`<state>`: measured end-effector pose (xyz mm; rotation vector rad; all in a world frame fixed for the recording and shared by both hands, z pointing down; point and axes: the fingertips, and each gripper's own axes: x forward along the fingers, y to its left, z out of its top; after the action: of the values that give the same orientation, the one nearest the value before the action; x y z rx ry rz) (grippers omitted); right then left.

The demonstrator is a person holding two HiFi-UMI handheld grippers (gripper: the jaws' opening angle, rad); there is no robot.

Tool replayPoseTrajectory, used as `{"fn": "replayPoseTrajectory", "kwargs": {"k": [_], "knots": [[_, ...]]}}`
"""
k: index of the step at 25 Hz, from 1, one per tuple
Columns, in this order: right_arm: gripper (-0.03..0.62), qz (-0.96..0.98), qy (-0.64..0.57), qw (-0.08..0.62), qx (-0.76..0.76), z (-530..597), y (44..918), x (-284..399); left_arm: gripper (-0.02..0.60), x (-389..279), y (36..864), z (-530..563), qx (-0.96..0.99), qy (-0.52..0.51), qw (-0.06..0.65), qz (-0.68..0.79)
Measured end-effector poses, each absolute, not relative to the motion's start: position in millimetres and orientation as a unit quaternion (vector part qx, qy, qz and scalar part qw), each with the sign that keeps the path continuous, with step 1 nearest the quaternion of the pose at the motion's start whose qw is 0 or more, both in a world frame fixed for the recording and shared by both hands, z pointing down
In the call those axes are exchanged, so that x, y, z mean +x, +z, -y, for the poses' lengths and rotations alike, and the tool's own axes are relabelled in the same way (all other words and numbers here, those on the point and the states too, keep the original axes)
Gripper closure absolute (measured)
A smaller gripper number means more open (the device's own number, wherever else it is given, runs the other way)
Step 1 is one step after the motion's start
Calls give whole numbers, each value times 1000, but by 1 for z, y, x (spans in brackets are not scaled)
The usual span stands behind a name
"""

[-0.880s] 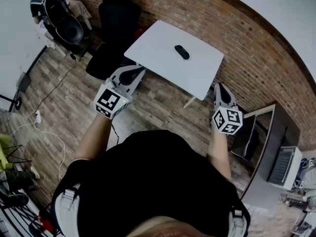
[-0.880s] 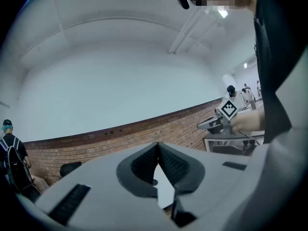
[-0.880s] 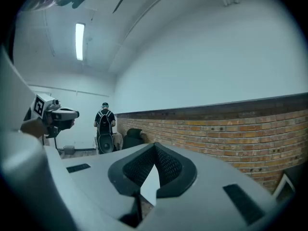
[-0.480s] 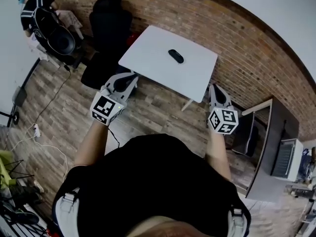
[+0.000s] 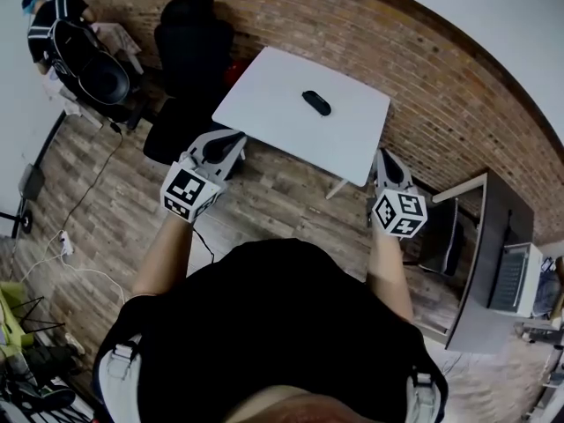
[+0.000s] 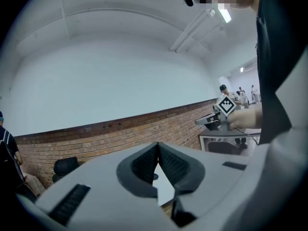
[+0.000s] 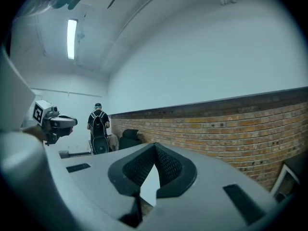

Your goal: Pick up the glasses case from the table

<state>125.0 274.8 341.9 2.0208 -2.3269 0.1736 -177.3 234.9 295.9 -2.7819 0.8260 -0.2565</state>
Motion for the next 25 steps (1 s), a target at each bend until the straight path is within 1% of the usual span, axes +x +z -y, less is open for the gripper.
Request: {"fn": "replayPoseTrajectory", "kwargs": {"k": [12, 25], "knots": [[579, 752, 58, 31, 656, -243, 346, 85, 571, -207, 310, -197, -954, -96, 102, -264], [579, 742, 64, 40, 666, -239, 348, 77, 571, -217, 316, -191, -959, -99, 93, -250]]}}
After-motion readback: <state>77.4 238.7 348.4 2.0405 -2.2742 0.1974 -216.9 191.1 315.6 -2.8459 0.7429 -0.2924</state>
